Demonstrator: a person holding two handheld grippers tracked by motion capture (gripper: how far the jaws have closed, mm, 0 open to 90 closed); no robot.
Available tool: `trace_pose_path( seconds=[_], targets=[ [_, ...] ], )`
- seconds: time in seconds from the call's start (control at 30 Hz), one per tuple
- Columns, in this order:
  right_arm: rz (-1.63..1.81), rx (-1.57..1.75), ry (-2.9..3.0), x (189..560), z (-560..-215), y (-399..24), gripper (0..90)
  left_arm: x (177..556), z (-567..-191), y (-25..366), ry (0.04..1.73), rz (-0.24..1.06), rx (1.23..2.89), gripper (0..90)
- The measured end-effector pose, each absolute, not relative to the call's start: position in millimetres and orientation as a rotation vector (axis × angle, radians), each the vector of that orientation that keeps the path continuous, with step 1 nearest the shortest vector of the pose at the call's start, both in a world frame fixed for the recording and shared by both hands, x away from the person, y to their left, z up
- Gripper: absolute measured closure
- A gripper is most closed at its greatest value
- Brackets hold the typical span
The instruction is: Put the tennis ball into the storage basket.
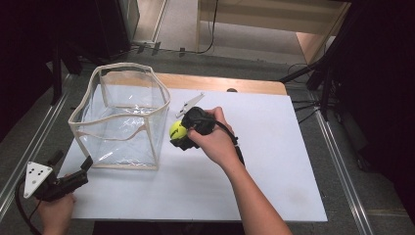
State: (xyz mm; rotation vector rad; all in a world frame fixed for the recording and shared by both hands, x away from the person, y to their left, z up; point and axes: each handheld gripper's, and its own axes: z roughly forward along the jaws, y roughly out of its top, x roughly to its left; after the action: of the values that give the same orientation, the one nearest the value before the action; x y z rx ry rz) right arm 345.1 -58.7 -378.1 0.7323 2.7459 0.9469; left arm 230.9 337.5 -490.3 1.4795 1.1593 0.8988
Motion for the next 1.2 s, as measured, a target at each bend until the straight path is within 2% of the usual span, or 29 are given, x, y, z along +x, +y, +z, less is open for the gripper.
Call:
trace_pose_path(
  seconds=[1.2],
  targets=[
    [0.979, 0.677, 2.721, 366, -328, -44, 23.8, 231, -490, 339, 1.162, 0.891, 1.467, 6.9]
  ],
)
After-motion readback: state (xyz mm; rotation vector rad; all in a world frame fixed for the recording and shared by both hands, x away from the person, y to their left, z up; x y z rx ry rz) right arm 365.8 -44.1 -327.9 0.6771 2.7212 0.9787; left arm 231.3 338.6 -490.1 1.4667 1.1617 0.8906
